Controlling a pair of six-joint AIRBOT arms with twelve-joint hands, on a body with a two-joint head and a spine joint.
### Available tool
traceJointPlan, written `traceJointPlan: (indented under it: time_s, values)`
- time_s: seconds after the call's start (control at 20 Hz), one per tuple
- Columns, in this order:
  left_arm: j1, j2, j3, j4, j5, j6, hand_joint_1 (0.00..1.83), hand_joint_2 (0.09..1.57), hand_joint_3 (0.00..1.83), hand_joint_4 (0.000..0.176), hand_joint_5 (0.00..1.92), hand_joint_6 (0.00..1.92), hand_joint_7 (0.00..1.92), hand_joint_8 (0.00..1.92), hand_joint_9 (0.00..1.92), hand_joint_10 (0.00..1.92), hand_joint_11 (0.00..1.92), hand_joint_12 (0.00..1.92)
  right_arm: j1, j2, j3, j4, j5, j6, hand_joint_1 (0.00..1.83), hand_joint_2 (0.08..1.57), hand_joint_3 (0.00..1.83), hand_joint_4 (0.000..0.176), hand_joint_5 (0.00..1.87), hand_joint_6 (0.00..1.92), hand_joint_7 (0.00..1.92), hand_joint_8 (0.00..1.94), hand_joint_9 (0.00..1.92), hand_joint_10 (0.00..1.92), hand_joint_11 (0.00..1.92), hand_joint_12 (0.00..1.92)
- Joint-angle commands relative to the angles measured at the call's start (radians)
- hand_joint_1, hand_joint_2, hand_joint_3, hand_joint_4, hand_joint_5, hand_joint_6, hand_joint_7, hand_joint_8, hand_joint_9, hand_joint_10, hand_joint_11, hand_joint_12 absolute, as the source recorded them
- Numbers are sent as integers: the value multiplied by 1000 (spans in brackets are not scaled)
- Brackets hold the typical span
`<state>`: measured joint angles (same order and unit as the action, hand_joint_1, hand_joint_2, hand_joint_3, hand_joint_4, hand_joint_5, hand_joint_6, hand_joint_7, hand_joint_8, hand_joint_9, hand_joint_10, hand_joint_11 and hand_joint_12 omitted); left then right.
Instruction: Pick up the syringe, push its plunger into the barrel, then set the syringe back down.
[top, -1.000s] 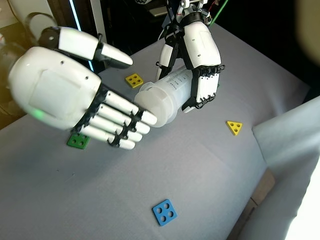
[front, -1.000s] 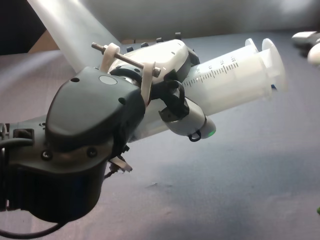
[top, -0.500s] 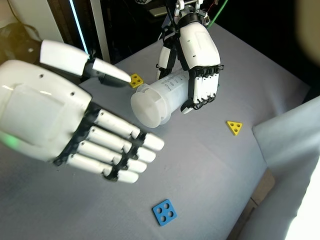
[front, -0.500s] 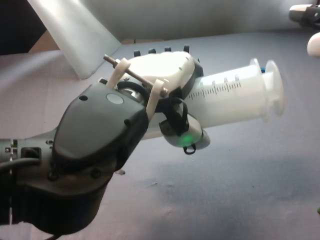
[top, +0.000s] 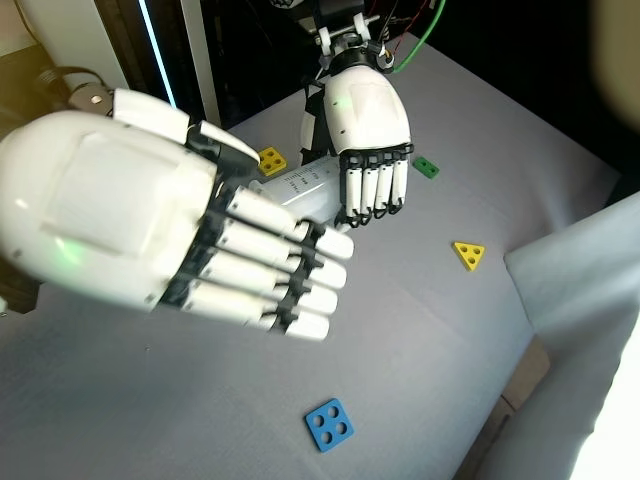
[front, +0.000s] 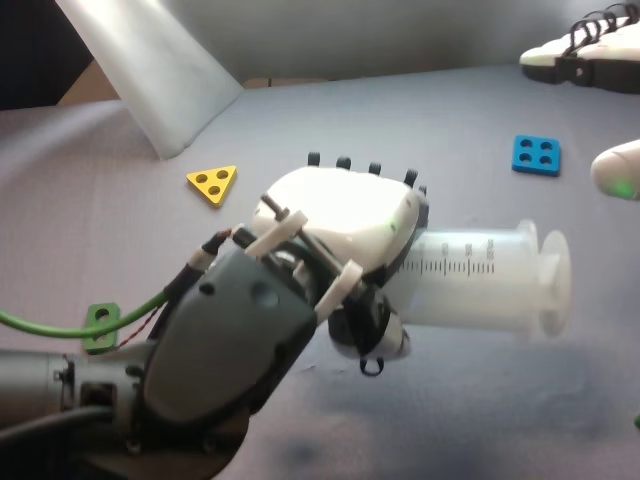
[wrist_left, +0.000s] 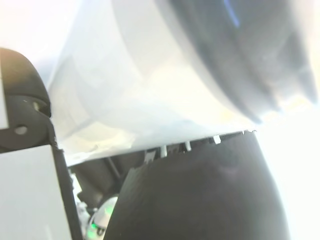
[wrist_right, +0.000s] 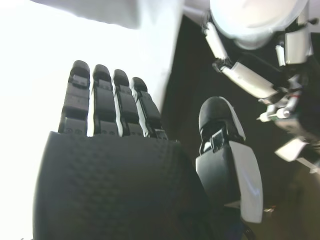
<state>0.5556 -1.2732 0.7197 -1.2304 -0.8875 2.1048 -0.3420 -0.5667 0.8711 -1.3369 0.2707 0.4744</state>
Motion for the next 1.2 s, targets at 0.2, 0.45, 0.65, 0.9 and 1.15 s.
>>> traceJointPlan:
  time_s: [0.2, 0.45, 0.65, 0.9, 1.15]
  values:
    - [43, -28, 9, 148, -54, 20, 1368, 1136, 0, 0, 888, 1108, 987, 983, 813, 1309, 539, 1369, -5, -4, -3, 0, 19, -10, 0, 1296, 0, 0, 0, 0, 0, 0, 0, 0, 0, 0]
    - [64, -49, 34, 146, -65, 30, 1368, 1137, 1, 0, 889, 1102, 983, 1003, 807, 1312, 507, 1375, -5, -4, -15, -1, 30, -11, 0, 1294, 0, 0, 0, 0, 0, 0, 0, 0, 0, 0]
    - [69, -65, 71, 111, -66, 38, 1366, 1141, 1, 0, 885, 1104, 978, 1037, 793, 1316, 482, 1391, -5, -4, -20, -2, 31, -17, 0, 1295, 0, 0, 0, 0, 0, 0, 0, 0, 0, 0]
    - [75, -74, 103, 94, -66, 40, 1369, 1134, 0, 0, 896, 1080, 991, 1008, 814, 1300, 517, 1400, -5, -3, -21, -2, 42, -17, 0, 1293, 0, 0, 0, 0, 0, 0, 0, 0, 0, 0]
    - [75, -73, 106, 88, -65, 40, 1371, 1126, 0, 0, 902, 1061, 1009, 968, 835, 1284, 546, 1377, -5, -3, -21, -3, 55, -18, 0, 1296, 0, 0, 0, 0, 0, 0, 0, 0, 0, 0]
